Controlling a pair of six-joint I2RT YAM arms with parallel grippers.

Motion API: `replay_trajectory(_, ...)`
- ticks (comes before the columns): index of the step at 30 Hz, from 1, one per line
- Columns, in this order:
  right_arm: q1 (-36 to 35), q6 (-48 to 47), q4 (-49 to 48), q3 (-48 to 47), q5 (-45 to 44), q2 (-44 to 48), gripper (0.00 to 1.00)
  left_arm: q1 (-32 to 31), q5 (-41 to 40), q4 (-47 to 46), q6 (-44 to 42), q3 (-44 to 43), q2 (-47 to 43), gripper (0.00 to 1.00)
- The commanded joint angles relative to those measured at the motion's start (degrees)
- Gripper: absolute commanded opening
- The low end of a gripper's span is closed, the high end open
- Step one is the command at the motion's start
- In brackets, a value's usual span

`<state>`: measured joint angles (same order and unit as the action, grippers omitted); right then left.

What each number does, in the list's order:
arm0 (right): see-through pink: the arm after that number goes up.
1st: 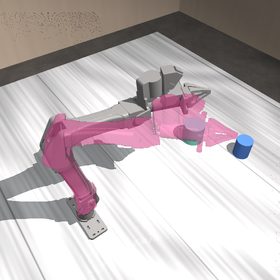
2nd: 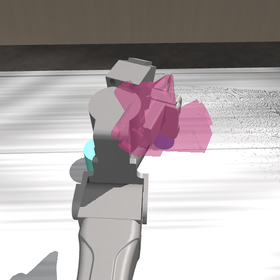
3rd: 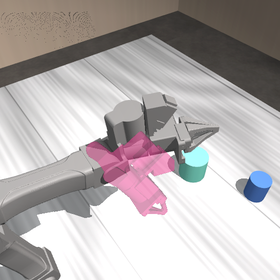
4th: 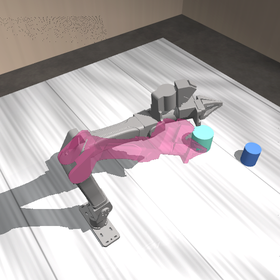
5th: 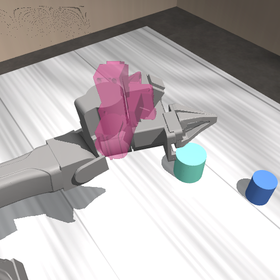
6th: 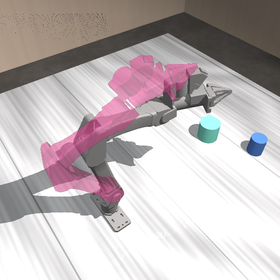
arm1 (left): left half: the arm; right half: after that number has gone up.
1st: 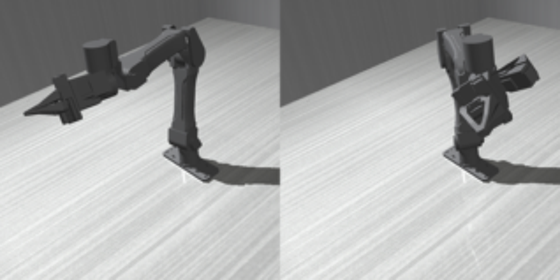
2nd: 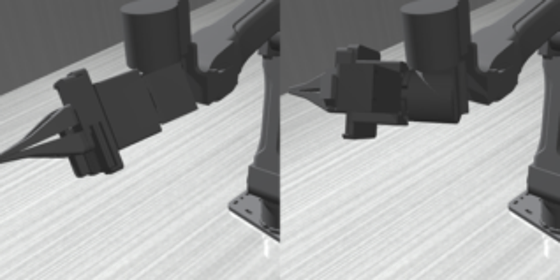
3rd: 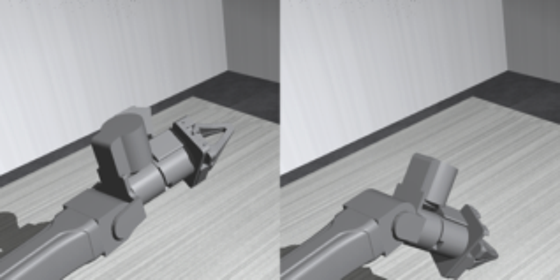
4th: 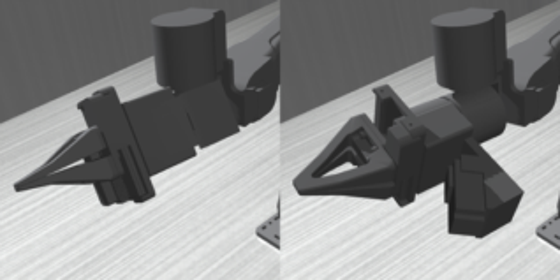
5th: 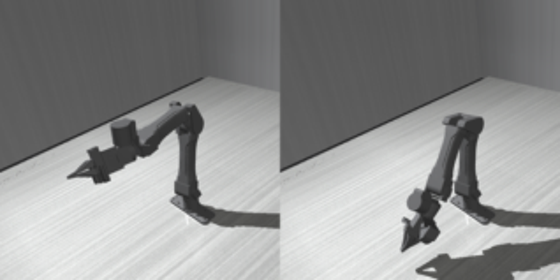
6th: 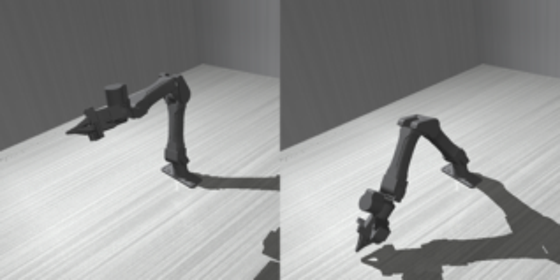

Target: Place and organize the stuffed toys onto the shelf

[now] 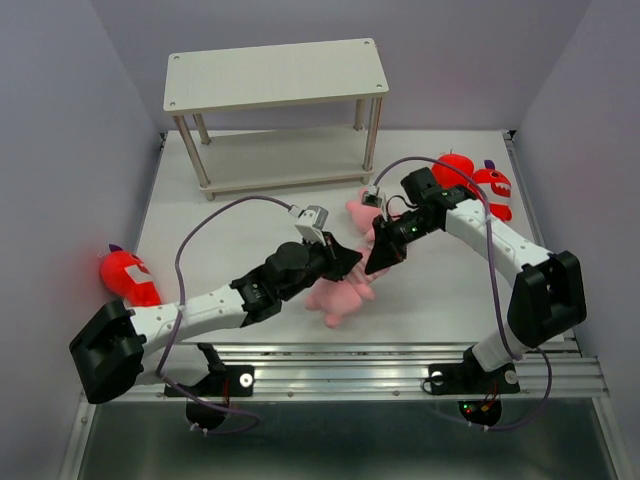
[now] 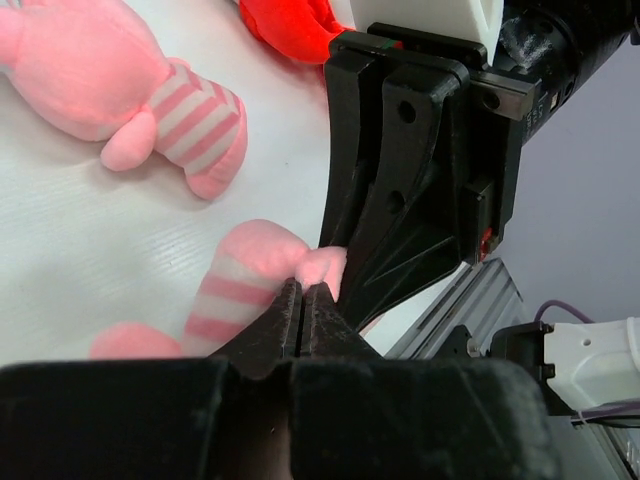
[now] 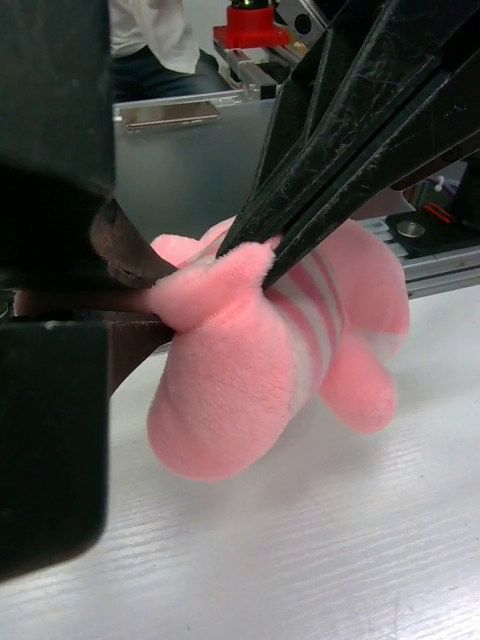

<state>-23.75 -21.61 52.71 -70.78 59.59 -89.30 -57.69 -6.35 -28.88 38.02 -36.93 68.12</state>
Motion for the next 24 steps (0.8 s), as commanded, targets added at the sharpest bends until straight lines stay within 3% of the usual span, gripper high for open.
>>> replay_trajectory(1, -0.8, -0.8, -1.9, -2.6, 1.5, 0.7, 0.01, -0.3, -1.4, -5.4, 0.2, 0.5, -4.4, 0.00)
replay_trajectory(3, -0.8, -0.9, -2.2, -3.5, 0.7, 1.4, 0.01, -0.2, -2.1, -5.0, -0.5, 1.2, -6.8, 0.20)
replay_trajectory(6, -0.8, -2.6, -1.9, -5.9, -4.3, 1.9, 0.01, -0.1, -6.1, 0.0, -0.9, 1.1, -12.9, 0.65)
replay_trajectory(9, -0.8, -4.7, -2.5, -8.1, -11.6, 2.6, 0.01, 0.1, -12.1, 7.5, -2.4, -0.2, -21.0, 0.80)
replay_trajectory(12, -0.8, -6.1, -3.9, -13.6, -19.5, 2.0, 0.01, 0.9, -17.7, 17.5, -3.8, -3.0, -27.6, 0.87)
replay_trajectory(16, -0.8, -7.3, -5.1, -22.9, -24.6, -1.7, 0.01, 1.4, -22.1, 31.3, -4.0, -6.6, -32.8, 0.88)
replay_trajectory(21, -1.9, -9.3, -8.3, -34.1, -30.6, -9.0, 0.01, 1.4, -23.2, 37.1, -0.5, -6.1, -37.3, 0.89)
replay_trajectory(24, -5.1, -15.6, -9.7, -39.8, -37.9, -13.6, 0.01, 1.4, -23.4, 37.9, 1.6, -4.5, -38.8, 0.88)
